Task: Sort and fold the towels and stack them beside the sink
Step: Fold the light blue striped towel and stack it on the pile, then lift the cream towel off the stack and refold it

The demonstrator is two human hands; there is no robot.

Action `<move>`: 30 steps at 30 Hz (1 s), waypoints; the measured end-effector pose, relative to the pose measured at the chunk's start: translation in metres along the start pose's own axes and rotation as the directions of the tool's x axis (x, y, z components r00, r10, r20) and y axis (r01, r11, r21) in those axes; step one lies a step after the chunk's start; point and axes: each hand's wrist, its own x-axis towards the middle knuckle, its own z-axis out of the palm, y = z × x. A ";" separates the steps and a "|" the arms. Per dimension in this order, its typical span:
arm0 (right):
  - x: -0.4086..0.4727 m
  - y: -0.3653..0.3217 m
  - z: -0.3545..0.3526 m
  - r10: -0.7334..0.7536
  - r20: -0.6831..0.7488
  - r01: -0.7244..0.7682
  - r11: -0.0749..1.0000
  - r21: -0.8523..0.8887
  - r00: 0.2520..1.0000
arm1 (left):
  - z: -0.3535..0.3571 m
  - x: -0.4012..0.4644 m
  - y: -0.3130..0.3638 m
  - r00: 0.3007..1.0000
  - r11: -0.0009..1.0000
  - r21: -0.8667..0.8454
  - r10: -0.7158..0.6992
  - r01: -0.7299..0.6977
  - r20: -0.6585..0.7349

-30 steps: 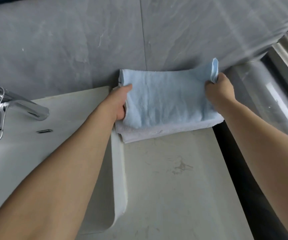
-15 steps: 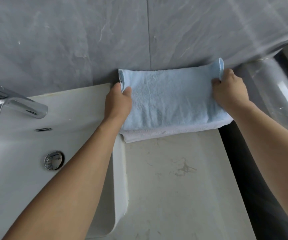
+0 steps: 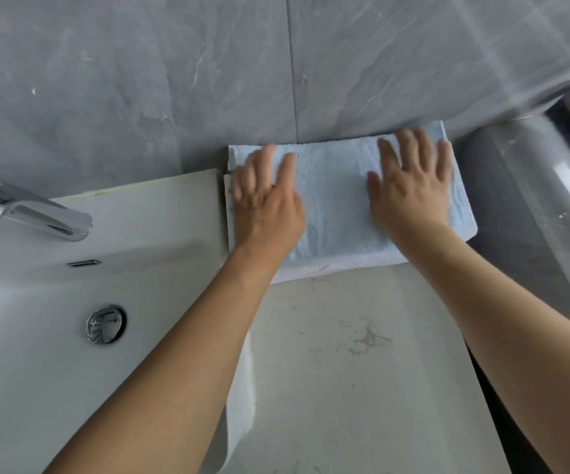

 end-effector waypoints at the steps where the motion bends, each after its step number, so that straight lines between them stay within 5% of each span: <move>1: -0.002 -0.006 0.005 -0.013 0.070 0.011 1.000 0.028 0.997 | 0.005 -0.001 0.004 0.996 0.998 -0.012 0.063 -0.063 0.070; 5: -0.007 0.005 0.019 0.010 0.235 -0.033 0.995 0.093 0.972 | 0.020 -0.002 -0.005 0.951 0.998 0.021 0.047 -0.056 0.306; 19: -0.008 0.025 0.013 0.214 0.212 -0.217 0.976 -0.012 0.953 | 0.014 -0.005 -0.027 0.929 0.975 -0.001 -0.210 0.221 0.306; 26: -0.077 -0.047 -0.010 -0.038 0.116 0.009 0.971 0.240 0.993 | -0.020 -0.055 -0.034 0.965 0.958 -0.163 -0.211 0.236 0.154; 30: -0.123 -0.084 -0.018 -0.122 0.117 0.086 0.957 0.276 0.986 | -0.038 -0.104 -0.052 0.963 0.954 -0.187 -0.201 0.233 0.177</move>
